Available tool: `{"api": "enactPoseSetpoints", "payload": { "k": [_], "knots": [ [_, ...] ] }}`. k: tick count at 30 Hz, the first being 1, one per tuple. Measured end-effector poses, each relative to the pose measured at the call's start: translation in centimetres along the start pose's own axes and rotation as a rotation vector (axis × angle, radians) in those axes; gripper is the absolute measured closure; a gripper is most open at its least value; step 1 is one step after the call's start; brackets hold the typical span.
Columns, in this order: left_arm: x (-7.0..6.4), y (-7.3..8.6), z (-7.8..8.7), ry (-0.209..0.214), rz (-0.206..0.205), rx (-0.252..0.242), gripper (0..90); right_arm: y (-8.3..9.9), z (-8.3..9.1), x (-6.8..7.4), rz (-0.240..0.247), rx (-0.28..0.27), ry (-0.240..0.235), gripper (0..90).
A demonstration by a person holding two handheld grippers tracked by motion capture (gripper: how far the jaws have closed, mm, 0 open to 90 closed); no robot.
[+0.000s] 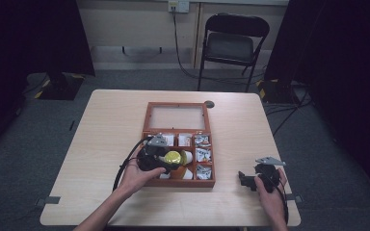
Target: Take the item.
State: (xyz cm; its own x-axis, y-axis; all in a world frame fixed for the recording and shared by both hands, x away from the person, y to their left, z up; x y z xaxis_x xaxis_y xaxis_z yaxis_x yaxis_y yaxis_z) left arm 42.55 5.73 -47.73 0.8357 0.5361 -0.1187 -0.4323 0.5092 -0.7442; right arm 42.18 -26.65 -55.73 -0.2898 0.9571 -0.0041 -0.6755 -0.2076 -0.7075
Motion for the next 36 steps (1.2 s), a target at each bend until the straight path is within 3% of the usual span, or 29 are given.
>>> {"api": "enactPoseSetpoints", "payload": {
  "k": [21,36],
  "knots": [
    [0.7,-1.2,2.3,-0.009,0.016,-0.074,38.1,0.0,0.0,0.0,0.0,0.0,0.0,0.0],
    [0.3,-2.1,3.6,-0.002,-0.008,-0.096,38.2,0.0,0.0,0.0,0.0,0.0,0.0,0.0]
  ]
}}
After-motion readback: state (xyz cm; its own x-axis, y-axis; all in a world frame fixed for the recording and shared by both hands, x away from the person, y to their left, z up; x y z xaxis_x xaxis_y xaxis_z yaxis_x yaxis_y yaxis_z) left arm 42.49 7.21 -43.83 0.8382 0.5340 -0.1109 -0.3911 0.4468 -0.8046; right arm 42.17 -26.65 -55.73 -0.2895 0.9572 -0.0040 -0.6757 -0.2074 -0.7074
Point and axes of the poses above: each handheld gripper's, and its own axes: z roughly backward along the jaws, y roughly out of its underside, x roughly to its left, the point moved 8 cm from there along -z, roughly forward along the jaws, and after that the axes turned 1 degree about -y, right-handed, at the moved point
